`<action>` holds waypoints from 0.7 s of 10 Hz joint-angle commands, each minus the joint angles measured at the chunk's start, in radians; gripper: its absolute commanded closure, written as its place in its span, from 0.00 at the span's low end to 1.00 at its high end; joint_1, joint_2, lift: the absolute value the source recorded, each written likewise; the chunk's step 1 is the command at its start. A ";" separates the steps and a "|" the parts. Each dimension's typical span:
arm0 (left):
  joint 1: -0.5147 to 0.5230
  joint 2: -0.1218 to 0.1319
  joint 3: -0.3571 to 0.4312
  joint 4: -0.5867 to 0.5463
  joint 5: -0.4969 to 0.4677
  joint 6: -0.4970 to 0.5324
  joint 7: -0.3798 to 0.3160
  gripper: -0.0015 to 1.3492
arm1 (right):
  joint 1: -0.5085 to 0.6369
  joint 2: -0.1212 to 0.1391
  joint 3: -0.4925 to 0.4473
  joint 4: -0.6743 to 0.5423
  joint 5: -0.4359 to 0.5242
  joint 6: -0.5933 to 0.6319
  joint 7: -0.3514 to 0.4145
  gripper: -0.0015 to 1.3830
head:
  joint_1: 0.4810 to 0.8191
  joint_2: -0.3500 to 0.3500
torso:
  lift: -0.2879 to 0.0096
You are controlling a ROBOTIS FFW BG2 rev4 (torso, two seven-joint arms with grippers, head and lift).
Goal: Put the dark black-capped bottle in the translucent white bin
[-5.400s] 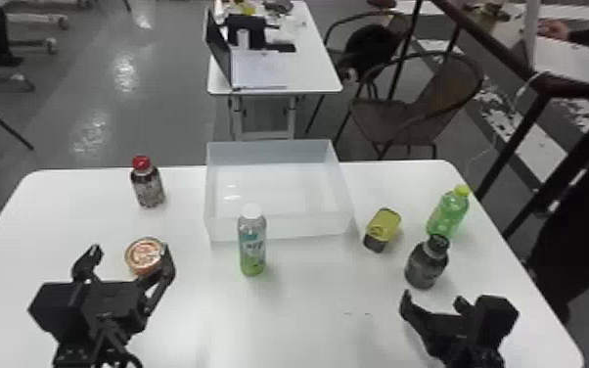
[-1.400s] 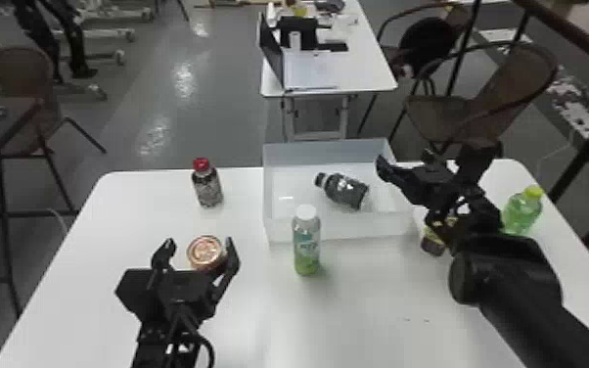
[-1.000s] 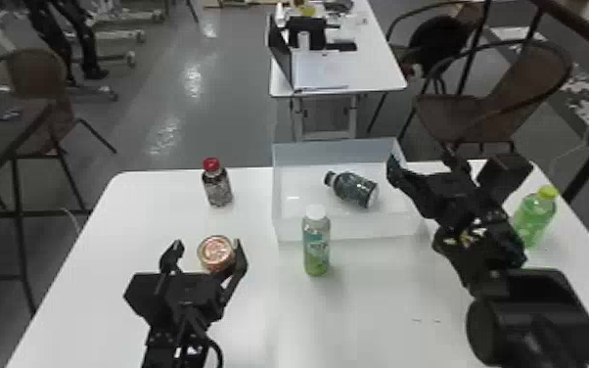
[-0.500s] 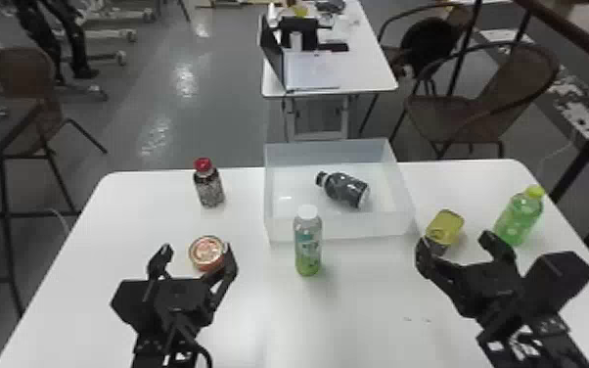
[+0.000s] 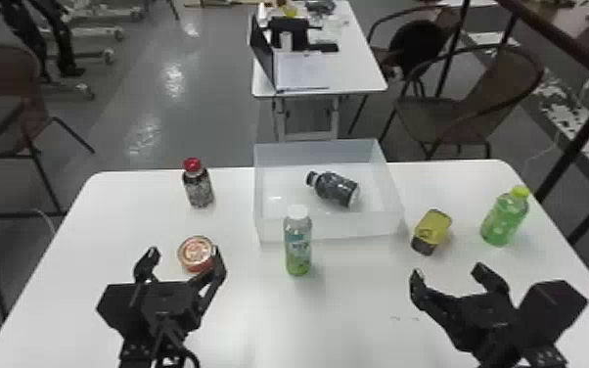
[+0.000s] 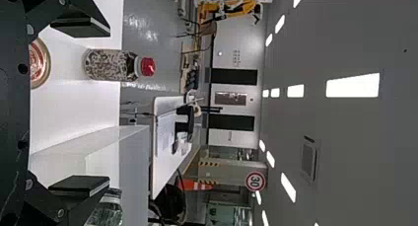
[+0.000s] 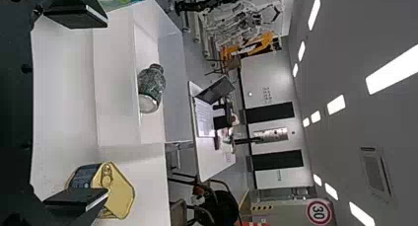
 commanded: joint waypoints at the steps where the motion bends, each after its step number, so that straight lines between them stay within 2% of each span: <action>1: -0.003 0.003 -0.004 -0.002 -0.002 0.002 0.000 0.17 | -0.009 0.004 0.002 0.009 0.006 0.002 0.003 0.07 | 0.63 0.56 | 0.85; 7: -0.003 0.005 -0.003 -0.003 -0.008 0.005 0.000 0.17 | -0.012 0.002 0.002 0.007 0.015 0.006 0.006 0.07 | 0.63 0.56 | 0.85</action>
